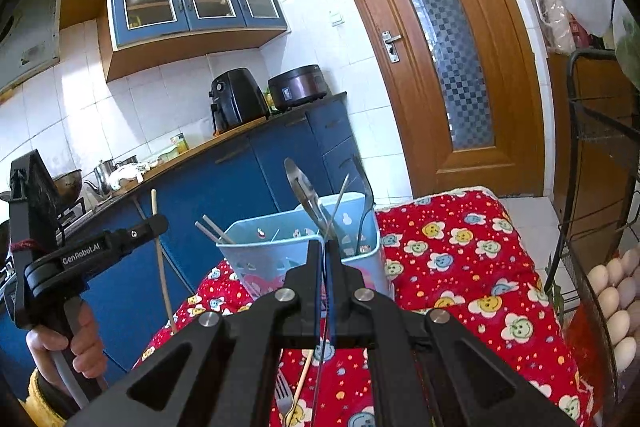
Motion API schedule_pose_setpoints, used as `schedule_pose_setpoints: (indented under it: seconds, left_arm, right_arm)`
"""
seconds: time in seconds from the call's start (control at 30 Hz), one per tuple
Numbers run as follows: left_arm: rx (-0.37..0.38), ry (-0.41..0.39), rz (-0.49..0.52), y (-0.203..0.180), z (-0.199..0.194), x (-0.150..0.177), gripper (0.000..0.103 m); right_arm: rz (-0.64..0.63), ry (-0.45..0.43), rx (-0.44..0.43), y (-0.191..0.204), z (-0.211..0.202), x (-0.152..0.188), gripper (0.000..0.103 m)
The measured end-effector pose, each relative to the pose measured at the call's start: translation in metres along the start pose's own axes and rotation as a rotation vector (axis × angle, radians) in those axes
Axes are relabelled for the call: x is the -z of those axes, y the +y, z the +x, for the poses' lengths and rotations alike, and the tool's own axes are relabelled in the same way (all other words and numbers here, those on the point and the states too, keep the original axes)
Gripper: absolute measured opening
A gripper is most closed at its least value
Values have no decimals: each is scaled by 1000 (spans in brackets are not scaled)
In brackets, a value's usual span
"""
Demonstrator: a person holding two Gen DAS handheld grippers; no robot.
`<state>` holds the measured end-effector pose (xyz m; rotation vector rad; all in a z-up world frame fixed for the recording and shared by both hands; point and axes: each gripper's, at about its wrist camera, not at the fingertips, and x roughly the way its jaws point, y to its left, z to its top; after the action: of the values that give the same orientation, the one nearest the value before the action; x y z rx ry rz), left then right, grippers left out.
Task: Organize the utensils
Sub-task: 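Lift the chopstick and fork and carry both above the blue holder, then lower the chopstick and fork into the holder and open both tools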
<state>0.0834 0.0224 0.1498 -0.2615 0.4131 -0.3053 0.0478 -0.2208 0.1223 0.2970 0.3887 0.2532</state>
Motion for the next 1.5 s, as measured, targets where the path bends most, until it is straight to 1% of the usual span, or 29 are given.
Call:
schedule_pose_setpoints:
  seconds: [0.27,0.5,0.73,0.83,1.03,1.23,1.33,1.5]
  left_arm:
    - [-6,-55,9,-5,6,-23,4]
    - [-8,-83,6,-9,20,-41,4]
    - [-11,-138,25,-16,29,-60,4]
    - [-16,-149,18,-15,36,-67,4]
    - [-34,-170,20,-12,51,-77,4]
    - [-64,-217,34,-12,61,-85,4]
    - [-79,-226,41,-10,68,-86,4]
    - [-129,-244,79,-7,81,-80,4]
  right_arm:
    - [-16,-20,-4,2,7,-14,3]
    - [-42,-36,1,4,15,-28,3]
    - [-63,-49,7,3,28,-44,3]
    - [-71,-63,9,3,34,-52,3]
    - [-76,-84,13,5,47,-67,3]
    - [-84,-118,27,8,66,-80,3]
    - [-98,-121,33,10,79,-84,3]
    - [-151,-139,60,18,100,-83,3]
